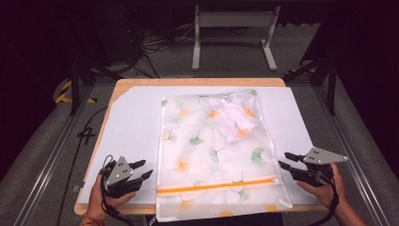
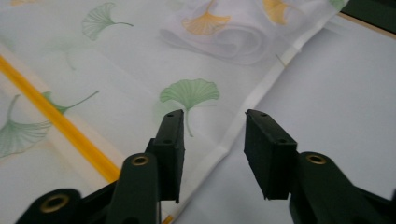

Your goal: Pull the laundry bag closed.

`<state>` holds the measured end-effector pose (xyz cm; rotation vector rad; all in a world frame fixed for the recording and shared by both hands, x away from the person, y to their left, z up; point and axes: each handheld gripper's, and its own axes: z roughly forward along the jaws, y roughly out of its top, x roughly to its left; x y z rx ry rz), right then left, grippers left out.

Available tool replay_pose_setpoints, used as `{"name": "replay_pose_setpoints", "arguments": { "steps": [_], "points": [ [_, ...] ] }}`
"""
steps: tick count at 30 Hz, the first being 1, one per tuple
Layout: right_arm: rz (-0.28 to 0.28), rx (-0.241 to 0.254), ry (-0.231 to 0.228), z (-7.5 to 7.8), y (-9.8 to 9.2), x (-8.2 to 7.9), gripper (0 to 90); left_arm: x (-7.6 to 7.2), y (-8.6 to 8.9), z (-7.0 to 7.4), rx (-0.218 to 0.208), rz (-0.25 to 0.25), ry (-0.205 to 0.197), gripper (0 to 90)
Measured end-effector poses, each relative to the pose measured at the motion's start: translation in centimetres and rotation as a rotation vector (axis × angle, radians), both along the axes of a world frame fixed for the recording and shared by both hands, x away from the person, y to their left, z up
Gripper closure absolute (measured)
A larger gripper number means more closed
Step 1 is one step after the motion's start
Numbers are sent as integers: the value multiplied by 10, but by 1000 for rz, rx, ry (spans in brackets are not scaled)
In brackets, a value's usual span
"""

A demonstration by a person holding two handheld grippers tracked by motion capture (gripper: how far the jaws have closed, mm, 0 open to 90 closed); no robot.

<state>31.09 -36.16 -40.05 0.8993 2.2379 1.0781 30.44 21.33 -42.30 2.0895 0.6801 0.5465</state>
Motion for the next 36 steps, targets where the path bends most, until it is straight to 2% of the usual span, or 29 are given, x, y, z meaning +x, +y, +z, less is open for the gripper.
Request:
{"name": "replay_pose_setpoints", "arguments": {
  "steps": [4,6,7,8,12,13,18,19,20,22,24,25,26,27,30,33,36],
  "points": [
    [-10,-14,-18,1,-2,6,497,7,8,-2,1,56,-6,442],
    [-21,-37,-35,0,-3,9,456,10,12,-1,28,86,-23,404],
    [-28,-48,-37,0,-4,9,442,11,15,0,24,96,-27,385],
    [-31,-51,-39,0,-6,11,429,12,17,0,2,103,-22,370],
    [-63,-42,-44,-5,-13,14,321,16,25,-6,-2,136,-24,282],
    [-74,-39,-49,-7,-15,14,300,17,26,-8,-12,146,-10,258],
    [-106,-14,-67,-15,-24,12,234,19,30,-16,-24,159,13,162],
    [-131,12,-71,-19,-30,11,205,18,33,-20,-64,168,19,156],
    [-131,12,-71,-19,-30,11,205,18,33,-20,-64,168,19,154],
    [-162,50,-66,-25,-36,10,195,16,34,-24,-93,178,23,145],
    [-171,46,-66,-29,-39,9,191,14,35,-26,-109,176,24,141],
    [-179,42,-69,-30,-40,9,187,14,36,-27,-140,168,32,138],
    [-185,53,-68,-31,-41,8,186,14,35,-27,-151,173,37,137],
    [-185,64,-62,-32,-42,8,186,15,36,-27,-138,171,32,131],
    [-184,55,-65,-33,-43,7,180,13,38,-30,-138,183,41,131],
    [-194,71,-60,-33,-44,7,180,13,39,-31,-161,194,47,130],
    [-188,54,-64,-33,-41,7,180,12,40,-31,-170,189,51,128]
  ]
}}
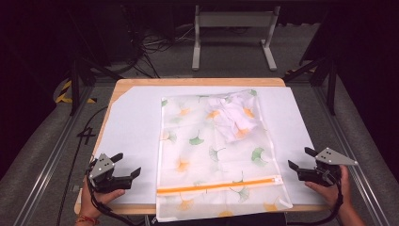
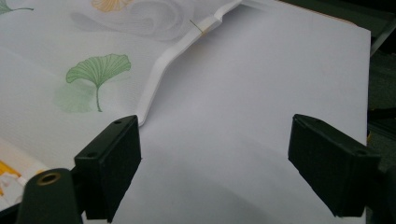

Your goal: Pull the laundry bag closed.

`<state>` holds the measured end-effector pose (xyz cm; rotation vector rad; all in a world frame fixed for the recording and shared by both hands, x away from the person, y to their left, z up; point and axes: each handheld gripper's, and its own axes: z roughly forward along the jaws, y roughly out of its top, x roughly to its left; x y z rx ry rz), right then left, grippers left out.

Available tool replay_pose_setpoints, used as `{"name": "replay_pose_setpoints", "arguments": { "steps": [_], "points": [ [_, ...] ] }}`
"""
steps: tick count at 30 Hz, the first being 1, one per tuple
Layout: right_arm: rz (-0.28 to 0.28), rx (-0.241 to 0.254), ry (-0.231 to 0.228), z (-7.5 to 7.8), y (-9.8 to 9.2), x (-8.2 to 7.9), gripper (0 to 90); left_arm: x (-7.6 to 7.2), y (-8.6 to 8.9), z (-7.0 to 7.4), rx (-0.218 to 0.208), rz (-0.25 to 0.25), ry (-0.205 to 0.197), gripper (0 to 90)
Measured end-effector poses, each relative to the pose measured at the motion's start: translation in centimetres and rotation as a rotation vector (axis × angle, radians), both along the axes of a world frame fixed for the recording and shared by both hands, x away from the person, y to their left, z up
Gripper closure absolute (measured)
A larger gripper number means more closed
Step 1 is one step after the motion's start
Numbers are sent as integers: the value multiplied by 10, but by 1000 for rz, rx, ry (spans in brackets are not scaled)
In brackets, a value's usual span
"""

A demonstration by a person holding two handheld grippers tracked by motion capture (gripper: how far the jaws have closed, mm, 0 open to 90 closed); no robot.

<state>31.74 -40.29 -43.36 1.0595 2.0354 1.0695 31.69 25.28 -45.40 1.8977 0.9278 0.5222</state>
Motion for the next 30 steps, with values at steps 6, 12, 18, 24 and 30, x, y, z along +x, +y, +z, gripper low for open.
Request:
{"name": "replay_pose_setpoints", "arguments": {
  "steps": [6,12,18,24,30],
  "points": [
    [-8,4,-7,1,2,-2,179,-1,-2,0,-2,-17,-4,129],
    [-3,1,3,0,2,-1,179,1,-4,-1,3,-17,2,132],
    [-7,6,1,0,0,-1,179,1,-4,-1,17,-16,2,132],
    [-5,8,0,1,1,-2,176,1,-4,-1,14,-14,5,133],
    [-9,12,5,0,0,-1,176,2,-5,0,7,-11,4,134]
  ]
}}
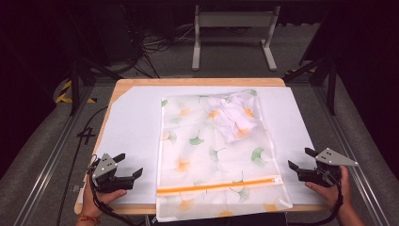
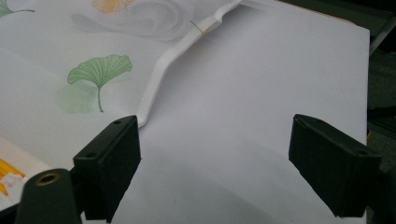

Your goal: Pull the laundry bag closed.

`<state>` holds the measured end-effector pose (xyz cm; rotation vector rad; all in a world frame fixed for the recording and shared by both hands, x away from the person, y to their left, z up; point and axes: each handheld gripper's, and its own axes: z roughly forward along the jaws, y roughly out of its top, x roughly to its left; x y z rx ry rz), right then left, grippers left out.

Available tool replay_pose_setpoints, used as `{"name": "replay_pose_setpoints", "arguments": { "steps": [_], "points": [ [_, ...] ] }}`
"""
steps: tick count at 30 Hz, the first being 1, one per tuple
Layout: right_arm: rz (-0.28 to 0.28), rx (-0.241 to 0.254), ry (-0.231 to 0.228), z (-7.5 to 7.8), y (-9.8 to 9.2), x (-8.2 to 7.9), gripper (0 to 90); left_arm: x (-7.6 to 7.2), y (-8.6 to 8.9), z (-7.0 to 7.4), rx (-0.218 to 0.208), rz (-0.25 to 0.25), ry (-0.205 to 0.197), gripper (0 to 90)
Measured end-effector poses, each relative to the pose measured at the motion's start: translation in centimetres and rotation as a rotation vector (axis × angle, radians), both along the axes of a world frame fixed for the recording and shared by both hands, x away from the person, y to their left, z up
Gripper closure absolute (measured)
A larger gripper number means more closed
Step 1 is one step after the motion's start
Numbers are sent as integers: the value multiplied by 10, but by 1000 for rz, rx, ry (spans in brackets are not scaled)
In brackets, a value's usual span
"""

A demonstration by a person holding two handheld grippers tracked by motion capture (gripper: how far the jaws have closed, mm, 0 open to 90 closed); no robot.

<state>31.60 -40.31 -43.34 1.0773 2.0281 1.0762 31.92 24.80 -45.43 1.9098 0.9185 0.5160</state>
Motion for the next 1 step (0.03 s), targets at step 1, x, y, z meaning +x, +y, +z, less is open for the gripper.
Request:
{"name": "replay_pose_setpoints", "arguments": {
  "steps": [1],
  "points": [
    [-2,0,1,0,0,0,176,1,0,0,-2,-2,1,134]
  ]
}}
